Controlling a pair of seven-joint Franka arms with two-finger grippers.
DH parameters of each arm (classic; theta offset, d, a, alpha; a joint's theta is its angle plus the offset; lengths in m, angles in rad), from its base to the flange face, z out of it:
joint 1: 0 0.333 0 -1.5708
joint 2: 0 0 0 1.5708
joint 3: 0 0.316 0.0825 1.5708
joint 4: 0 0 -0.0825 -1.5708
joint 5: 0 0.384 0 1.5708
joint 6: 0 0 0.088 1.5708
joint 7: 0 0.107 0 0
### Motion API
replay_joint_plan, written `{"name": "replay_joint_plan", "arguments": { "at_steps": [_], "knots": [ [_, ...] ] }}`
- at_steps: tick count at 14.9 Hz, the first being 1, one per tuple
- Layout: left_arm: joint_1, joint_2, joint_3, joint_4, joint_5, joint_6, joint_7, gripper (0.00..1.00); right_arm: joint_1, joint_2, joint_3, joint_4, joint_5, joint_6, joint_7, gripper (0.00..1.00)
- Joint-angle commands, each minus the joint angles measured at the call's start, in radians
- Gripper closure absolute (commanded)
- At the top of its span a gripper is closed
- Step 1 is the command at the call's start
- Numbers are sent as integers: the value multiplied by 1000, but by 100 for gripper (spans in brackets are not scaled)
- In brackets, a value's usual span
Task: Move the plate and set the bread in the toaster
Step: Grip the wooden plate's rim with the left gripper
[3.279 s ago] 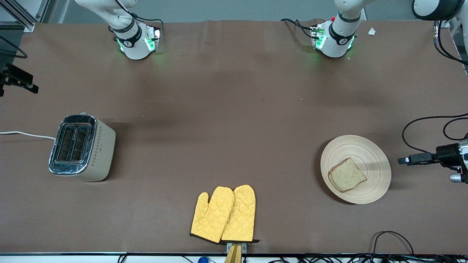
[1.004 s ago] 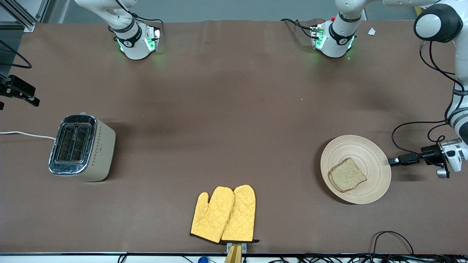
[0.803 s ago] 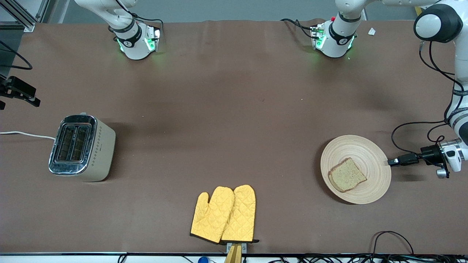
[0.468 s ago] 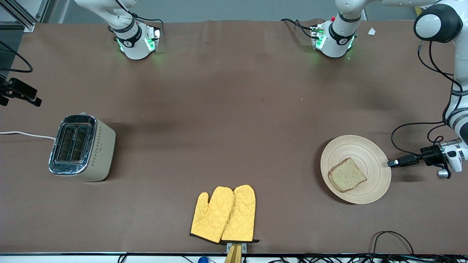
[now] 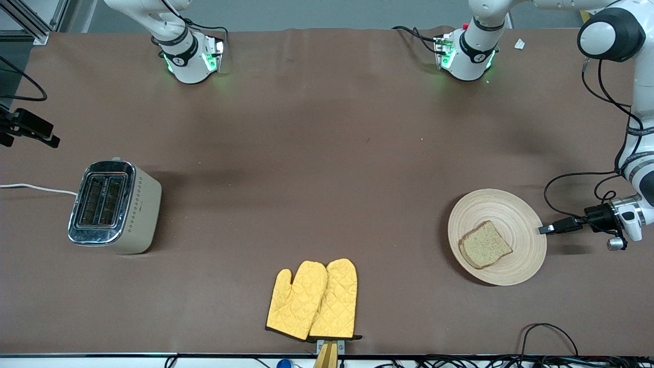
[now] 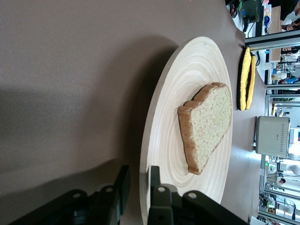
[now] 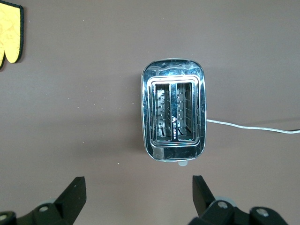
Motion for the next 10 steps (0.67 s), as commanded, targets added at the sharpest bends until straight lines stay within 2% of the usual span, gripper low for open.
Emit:
{"name": "replay_joint_plan", "arguments": {
  "at_steps": [1, 5, 10],
  "knots": [
    [13, 13, -11, 17, -20, -19, 22, 84, -5, -13, 2, -8, -1, -13, 13, 0],
    [13, 13, -11, 17, -40, -43, 22, 96, -3, -13, 1, -8, -6, -18, 14, 0],
    [7, 10, -20, 14, -39, -97, 29, 99, -17, -13, -1, -4, -6, -7, 14, 0]
  ]
}}
